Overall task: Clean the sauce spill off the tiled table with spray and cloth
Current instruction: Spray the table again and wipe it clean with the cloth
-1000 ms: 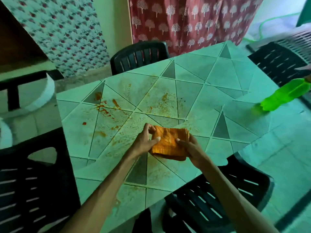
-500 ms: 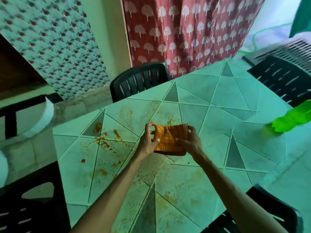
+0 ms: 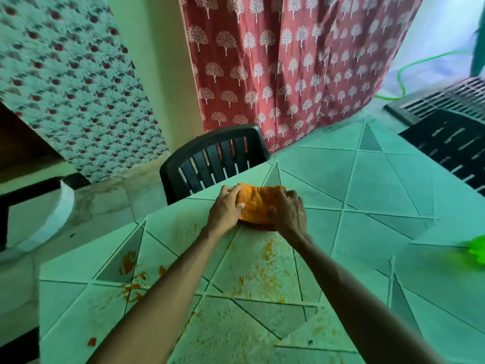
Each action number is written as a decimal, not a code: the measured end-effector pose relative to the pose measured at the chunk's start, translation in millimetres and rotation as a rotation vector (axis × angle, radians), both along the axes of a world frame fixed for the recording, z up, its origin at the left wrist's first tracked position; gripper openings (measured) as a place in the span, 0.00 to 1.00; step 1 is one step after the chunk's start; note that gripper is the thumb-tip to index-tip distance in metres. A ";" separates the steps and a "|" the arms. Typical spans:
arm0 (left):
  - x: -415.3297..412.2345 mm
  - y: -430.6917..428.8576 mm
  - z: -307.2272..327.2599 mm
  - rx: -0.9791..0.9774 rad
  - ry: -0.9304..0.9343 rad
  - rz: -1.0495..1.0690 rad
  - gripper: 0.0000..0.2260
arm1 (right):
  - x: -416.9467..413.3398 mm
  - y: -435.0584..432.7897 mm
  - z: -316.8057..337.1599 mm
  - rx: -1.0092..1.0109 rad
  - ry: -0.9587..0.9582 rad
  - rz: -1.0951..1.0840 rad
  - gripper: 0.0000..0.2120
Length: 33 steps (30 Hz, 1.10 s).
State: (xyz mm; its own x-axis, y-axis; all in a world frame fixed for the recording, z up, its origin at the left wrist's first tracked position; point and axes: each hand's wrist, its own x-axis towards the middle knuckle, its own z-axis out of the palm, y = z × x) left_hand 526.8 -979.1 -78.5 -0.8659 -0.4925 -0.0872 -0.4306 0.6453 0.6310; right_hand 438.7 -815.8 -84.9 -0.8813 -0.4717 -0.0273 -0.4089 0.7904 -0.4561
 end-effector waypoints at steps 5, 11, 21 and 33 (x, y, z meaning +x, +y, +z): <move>19.6 -29.1 -19.1 -0.288 -0.059 0.001 0.26 | -9.5 -8.6 -18.8 0.180 0.297 0.411 0.29; 68.2 -56.8 -41.9 -0.312 -0.429 -0.250 0.49 | -36.5 -32.8 -45.2 0.342 0.190 0.689 0.36; 77.9 -59.8 -59.1 -0.366 -0.392 -0.266 0.56 | -49.9 -101.5 -46.2 0.273 0.012 0.351 0.34; 74.8 -59.1 -57.6 -0.359 -0.387 -0.267 0.56 | -86.6 -32.6 -49.4 0.253 -0.043 0.019 0.33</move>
State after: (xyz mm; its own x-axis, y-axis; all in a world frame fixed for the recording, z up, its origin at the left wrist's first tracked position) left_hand 601.5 -1038.2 -136.0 -0.9026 -0.3187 -0.2894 -0.3788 0.9073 0.1824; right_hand 352.1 -848.4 -134.3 -0.8679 -0.4613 -0.1842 -0.4090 0.8741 -0.2621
